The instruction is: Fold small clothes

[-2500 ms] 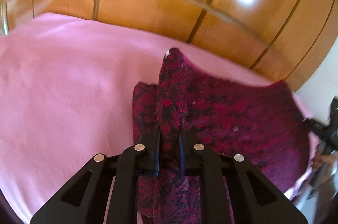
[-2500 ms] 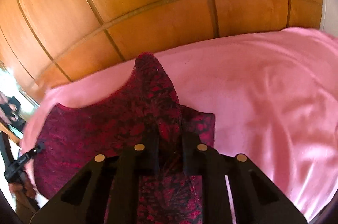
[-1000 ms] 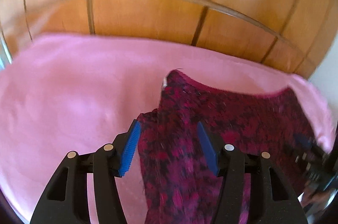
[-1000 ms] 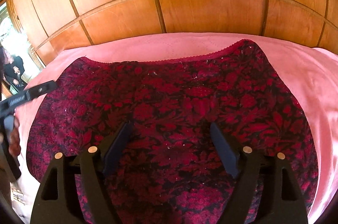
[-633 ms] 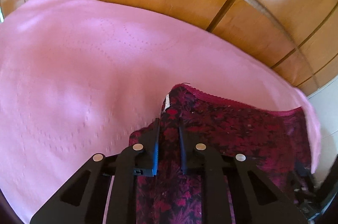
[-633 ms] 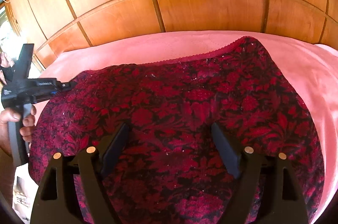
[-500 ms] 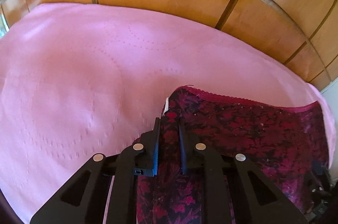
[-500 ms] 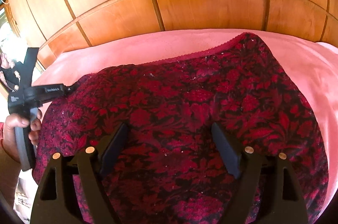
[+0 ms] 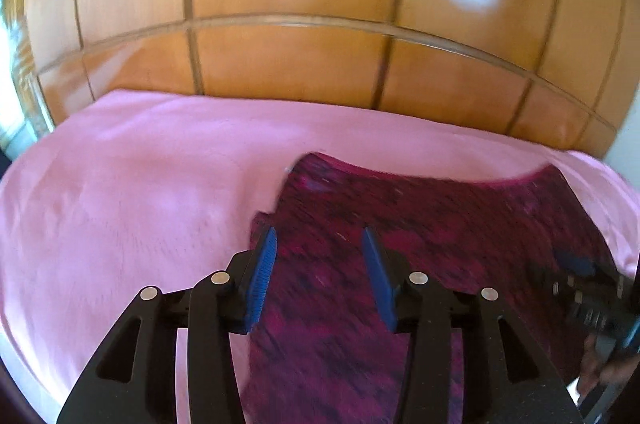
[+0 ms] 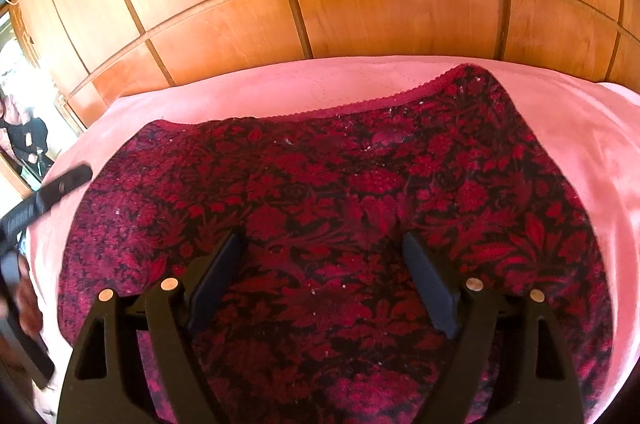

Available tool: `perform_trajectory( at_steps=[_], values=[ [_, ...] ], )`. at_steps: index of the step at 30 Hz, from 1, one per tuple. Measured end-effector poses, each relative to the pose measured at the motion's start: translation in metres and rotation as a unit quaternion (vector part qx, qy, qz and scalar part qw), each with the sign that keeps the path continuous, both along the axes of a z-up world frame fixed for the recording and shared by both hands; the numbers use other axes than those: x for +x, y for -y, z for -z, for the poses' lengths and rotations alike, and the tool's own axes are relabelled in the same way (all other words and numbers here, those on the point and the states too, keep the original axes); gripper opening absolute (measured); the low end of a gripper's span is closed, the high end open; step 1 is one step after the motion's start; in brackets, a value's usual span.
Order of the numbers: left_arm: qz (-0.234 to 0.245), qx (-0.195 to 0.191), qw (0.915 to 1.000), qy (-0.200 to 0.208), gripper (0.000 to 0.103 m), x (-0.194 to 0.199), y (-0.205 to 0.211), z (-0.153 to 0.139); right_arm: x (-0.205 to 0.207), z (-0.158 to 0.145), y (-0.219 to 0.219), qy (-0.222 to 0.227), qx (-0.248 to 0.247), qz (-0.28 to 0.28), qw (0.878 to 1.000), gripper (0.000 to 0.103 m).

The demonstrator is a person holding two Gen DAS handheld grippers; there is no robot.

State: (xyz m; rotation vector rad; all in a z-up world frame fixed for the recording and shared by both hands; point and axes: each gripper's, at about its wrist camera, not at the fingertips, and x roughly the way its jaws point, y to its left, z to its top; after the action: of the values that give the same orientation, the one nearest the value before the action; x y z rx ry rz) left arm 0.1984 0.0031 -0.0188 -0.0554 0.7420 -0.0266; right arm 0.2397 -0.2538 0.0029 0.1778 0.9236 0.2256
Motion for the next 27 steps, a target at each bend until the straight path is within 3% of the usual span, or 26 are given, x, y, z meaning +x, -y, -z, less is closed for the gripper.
perform_trajectory(
  at_steps=[8,13,19,22,27],
  values=[
    [0.040,0.002,0.9992,-0.002,0.044,-0.019,0.040,0.002,-0.023,-0.030,0.068,0.038,-0.007,0.085,0.996,0.083],
    [0.057,0.006,0.9983,-0.008,0.044,-0.021,0.054,0.009,-0.030,-0.021,0.098,0.020,-0.016,0.110,0.994,0.071],
    [0.072,0.014,0.9969,-0.028,0.044,-0.014,0.066,0.022,-0.017,0.006,0.108,-0.021,-0.071,0.126,0.989,0.066],
    [0.072,0.012,0.9958,-0.056,0.045,-0.003,0.067,0.039,-0.006,0.029,0.125,-0.044,-0.041,0.138,0.989,0.070],
    [0.067,0.003,0.9962,-0.055,0.045,-0.003,0.064,0.040,-0.007,0.031,0.151,-0.059,0.049,0.137,0.988,0.073]
  ],
)
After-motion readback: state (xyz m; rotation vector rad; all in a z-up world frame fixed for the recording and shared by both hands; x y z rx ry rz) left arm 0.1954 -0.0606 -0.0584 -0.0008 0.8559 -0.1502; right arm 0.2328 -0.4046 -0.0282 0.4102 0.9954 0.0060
